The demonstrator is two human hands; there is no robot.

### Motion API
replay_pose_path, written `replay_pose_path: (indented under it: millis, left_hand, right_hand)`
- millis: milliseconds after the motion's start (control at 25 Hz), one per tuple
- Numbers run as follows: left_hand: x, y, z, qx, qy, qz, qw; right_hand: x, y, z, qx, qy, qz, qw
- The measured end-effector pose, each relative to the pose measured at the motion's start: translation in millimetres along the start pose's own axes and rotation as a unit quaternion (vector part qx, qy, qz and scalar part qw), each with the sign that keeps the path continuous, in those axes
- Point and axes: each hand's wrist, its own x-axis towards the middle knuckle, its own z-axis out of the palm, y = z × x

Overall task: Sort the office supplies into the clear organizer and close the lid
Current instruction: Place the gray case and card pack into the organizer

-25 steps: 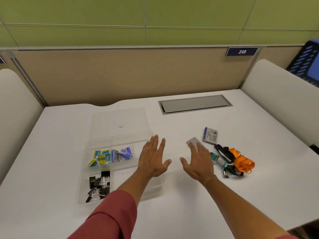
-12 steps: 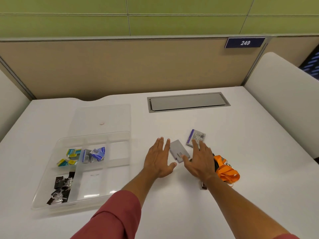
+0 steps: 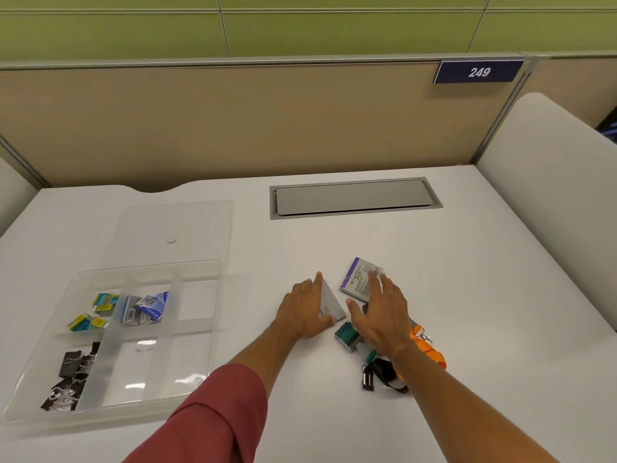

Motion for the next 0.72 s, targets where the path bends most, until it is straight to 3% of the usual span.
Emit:
replay_pose_path:
  millis: [240, 440, 720]
  left_hand:
    - [9.3, -1.1, -11.4, -0.030, 0.020, -0.036, 0.999]
    - [9.3, -8.0, -24.9, -0.165, 0.084, -0.054, 0.981]
    - [4.4, -20.5, -44.0, -0.251, 0.118, -0.071, 0.958]
  right_hand:
    - [24.6, -0.4, -1.6, 0.017, -0.006, 0.003, 1.000]
    - [51.4, -2.1, -6.6, -0.036, -0.077, 0.003, 0.996]
    - [68.7, -6.3, -12.9, -0.071, -0.161, 0.014, 0.984]
